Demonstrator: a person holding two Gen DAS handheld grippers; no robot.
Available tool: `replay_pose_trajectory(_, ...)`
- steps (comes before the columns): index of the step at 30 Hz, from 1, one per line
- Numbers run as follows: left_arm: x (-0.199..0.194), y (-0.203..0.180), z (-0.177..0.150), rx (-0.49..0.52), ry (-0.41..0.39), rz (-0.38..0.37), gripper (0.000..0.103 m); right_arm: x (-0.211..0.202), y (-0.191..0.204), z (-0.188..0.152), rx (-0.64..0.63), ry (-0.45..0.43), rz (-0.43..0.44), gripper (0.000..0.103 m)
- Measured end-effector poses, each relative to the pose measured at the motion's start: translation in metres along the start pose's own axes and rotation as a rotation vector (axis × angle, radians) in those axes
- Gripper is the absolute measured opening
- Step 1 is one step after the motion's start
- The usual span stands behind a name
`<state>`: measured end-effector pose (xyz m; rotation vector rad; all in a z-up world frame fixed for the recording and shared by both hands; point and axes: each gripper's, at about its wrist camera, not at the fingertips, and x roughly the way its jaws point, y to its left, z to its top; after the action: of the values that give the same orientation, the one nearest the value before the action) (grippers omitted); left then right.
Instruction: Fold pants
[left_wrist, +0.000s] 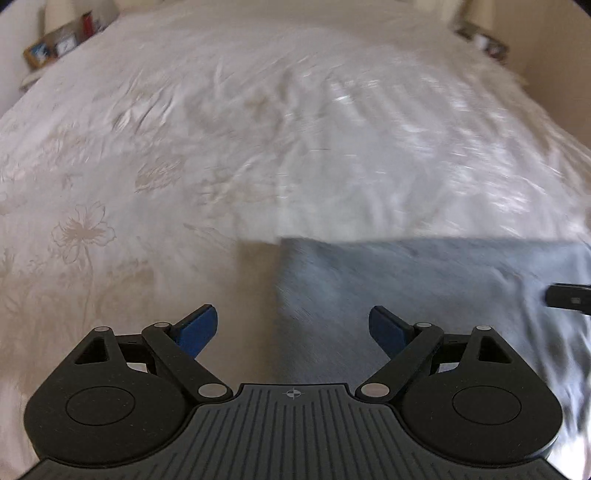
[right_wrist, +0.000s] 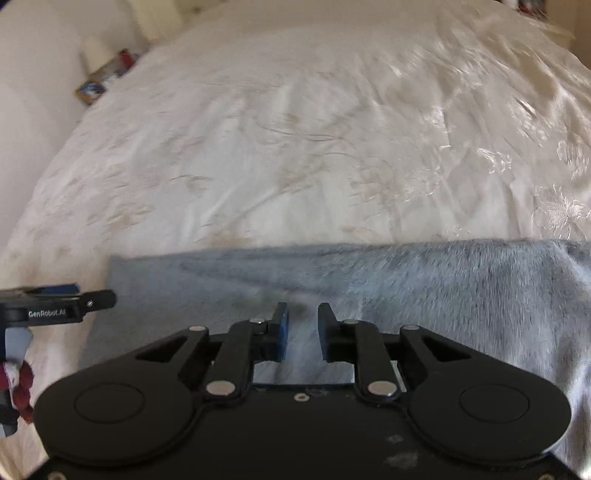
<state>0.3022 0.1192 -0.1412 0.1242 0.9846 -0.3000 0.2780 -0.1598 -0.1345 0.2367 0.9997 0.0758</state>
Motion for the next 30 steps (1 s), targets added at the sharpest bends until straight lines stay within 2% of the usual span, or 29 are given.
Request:
replay_pose_trajectory(3,-0.015,-0.021,-0.022,0.082,0.011,-0.029,0.090,-0.006,0.001,-0.029,-0.033,0.048,-0.020,0.021)
replay_pose_trajectory(6,-0.004,-0.033,-0.047,0.126,0.126,-0.032,0.090,0.000,-0.005,-0.051,0.009,0.101,-0.057,0.021)
replay_pose_trajectory(7,-0.003,-0.032,-0.055,0.119,0.148,-0.020,0.090,-0.004,-0.007,-0.056,0.024,0.099,-0.070,0.022)
replay_pose_trajectory(10,-0.021,-0.024,-0.066,0.039,0.129,-0.044,0.090,-0.035,-0.012,-0.068,0.059,0.043,-0.086,0.036)
replay_pose_trajectory(13,-0.038,-0.023,-0.075,-0.013,0.130,-0.072,0.090,-0.054,-0.017,-0.082,0.060,0.032,-0.093,0.037)
replay_pose_trajectory(14,-0.042,-0.024,-0.078,-0.019,0.129,-0.074,0.090,-0.056,-0.018,-0.090,0.052,0.054,-0.094,0.034)
replay_pose_trajectory(16,-0.052,-0.029,-0.084,-0.033,0.123,-0.084,0.090,-0.052,-0.023,-0.106,0.045,0.103,-0.092,0.020)
replay_pose_trajectory(19,-0.065,-0.039,-0.092,-0.048,0.105,-0.081,0.090,-0.039,-0.030,-0.127,0.037,0.189,-0.089,0.017)
replay_pose_trajectory(24,-0.090,-0.058,-0.107,-0.103,0.072,-0.052,0.090,-0.067,-0.040,-0.141,0.050,0.127,-0.022,0.018)
replay_pose_trajectory(30,-0.110,-0.083,-0.119,-0.153,0.036,-0.029,0.088,-0.109,-0.066,-0.152,0.038,0.049,0.031,0.029)
